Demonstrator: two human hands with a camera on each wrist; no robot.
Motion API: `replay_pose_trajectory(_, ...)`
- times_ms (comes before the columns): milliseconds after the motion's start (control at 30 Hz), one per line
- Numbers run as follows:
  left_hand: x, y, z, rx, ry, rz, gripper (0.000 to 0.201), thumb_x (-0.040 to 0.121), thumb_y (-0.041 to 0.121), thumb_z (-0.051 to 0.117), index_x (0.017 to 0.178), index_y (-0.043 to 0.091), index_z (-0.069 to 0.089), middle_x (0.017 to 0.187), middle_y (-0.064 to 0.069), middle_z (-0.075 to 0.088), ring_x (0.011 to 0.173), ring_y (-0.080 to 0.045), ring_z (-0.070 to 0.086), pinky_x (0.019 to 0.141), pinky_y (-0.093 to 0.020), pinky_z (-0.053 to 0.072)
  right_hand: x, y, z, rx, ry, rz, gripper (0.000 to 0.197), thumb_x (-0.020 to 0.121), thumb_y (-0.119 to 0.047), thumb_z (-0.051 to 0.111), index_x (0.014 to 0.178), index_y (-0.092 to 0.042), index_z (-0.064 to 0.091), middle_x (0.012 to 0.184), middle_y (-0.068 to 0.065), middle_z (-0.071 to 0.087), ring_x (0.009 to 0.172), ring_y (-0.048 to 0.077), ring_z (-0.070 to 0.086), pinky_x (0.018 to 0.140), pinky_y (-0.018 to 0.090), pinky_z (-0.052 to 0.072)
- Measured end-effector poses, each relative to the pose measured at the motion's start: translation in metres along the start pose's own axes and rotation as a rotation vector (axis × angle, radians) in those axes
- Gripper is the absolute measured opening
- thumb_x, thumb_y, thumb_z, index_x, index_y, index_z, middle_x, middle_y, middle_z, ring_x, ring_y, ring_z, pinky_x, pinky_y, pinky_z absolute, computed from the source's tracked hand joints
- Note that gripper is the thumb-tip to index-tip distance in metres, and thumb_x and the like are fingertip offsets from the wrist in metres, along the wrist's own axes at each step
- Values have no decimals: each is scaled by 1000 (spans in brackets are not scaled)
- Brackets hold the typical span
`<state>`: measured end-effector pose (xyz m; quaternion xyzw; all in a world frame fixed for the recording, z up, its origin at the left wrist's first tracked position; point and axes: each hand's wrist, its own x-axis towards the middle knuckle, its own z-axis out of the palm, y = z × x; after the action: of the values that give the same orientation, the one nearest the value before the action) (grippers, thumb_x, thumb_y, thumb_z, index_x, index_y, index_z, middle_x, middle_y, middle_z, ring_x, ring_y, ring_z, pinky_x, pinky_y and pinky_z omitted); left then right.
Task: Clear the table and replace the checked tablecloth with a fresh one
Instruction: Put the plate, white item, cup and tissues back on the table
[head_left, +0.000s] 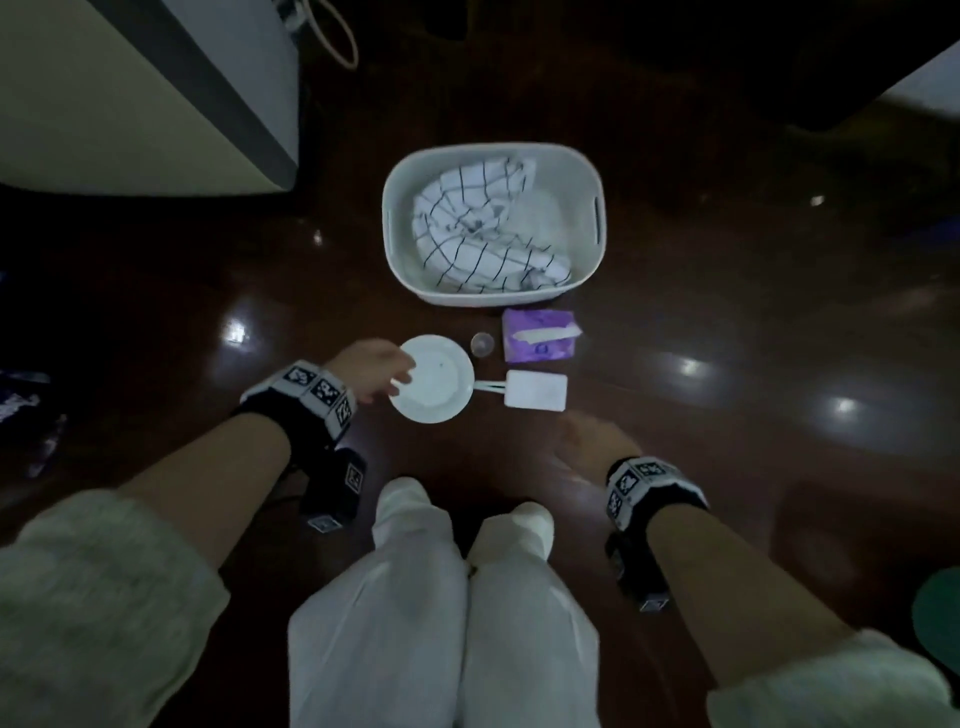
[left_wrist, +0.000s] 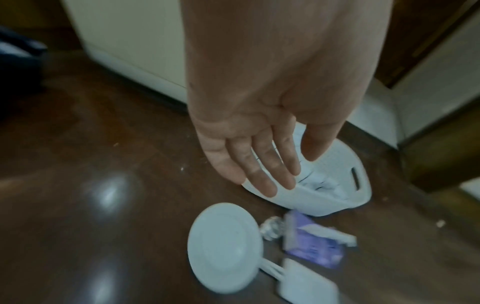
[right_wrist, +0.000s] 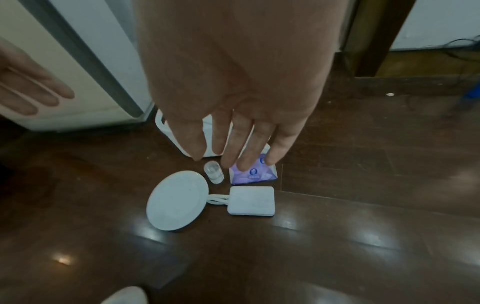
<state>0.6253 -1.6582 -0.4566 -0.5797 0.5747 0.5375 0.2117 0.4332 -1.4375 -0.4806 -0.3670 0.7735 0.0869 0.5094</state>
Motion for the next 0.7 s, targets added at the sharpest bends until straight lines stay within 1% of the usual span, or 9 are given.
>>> replay_pose_trajectory(67,44,-18,5,86,27,61,12,92,22,58,98,13,63,91,-3,68,75,-18,61,63,-28,46,41,10,12,-24,29,-2,40,90,-29,56,128,-20,51,129,7,56,120,29,53,97,38,44)
replay_pose_trajectory(100,69,-30,9,149,46,88,12,91,21,59,97,12,65,97,-7,69,82,-22,64,73,-33,52,65,16,20,-35,46,-4,44,88,-30,59,131,-22,50,132,5,54,123,28,51,100,40,43)
replay_pose_trajectory(167,116,-53,17,305,59,113,16,88,21,63,100,10,67,108,-9,67,99,-27,63,91,-38,50,107,26,36,-84,69,-33,53,88,-33,61,137,-25,46,140,1,48,128,24,45,104,39,39)
replay_pose_trajectory(200,137,-64,22,374,54,112,21,88,22,64,104,10,67,113,-8,65,105,-27,60,95,-38,48,127,31,44,-131,86,-61,56,88,-35,62,139,-26,43,143,-1,45,130,23,42,106,38,37)
replay_pose_trajectory(333,206,-96,40,459,56,73,44,87,25,67,126,9,55,125,-12,59,113,-27,56,97,-34,45,193,50,68,-311,103,-169,80,79,-45,70,147,-31,29,149,-5,30,135,21,30,108,35,27)
replay_pose_trajectory(433,245,-111,46,483,159,104,65,82,28,72,137,10,43,135,-14,50,122,-31,50,101,-40,43,228,61,79,-385,120,-210,101,68,-48,76,150,-33,18,148,-6,26,132,22,29,108,37,26)
replay_pose_trajectory(500,260,-117,49,560,206,98,75,79,37,73,141,14,38,141,-13,44,127,-33,45,104,-44,41,243,66,88,-428,147,-219,105,66,-50,76,150,-33,16,147,-5,27,130,23,30,106,38,28)
replay_pose_trajectory(567,267,-120,53,580,160,48,75,81,41,70,142,13,36,140,-14,45,125,-34,47,101,-42,42,250,68,94,-468,184,-217,104,67,-53,75,150,-33,15,146,-5,29,130,24,31,105,39,29)
replay_pose_trajectory(700,271,-129,58,526,91,6,56,86,35,67,130,9,45,130,-15,53,114,-33,53,91,-38,46,254,66,100,-491,242,-205,99,70,-46,75,150,-30,19,146,-4,33,130,25,35,104,41,30)
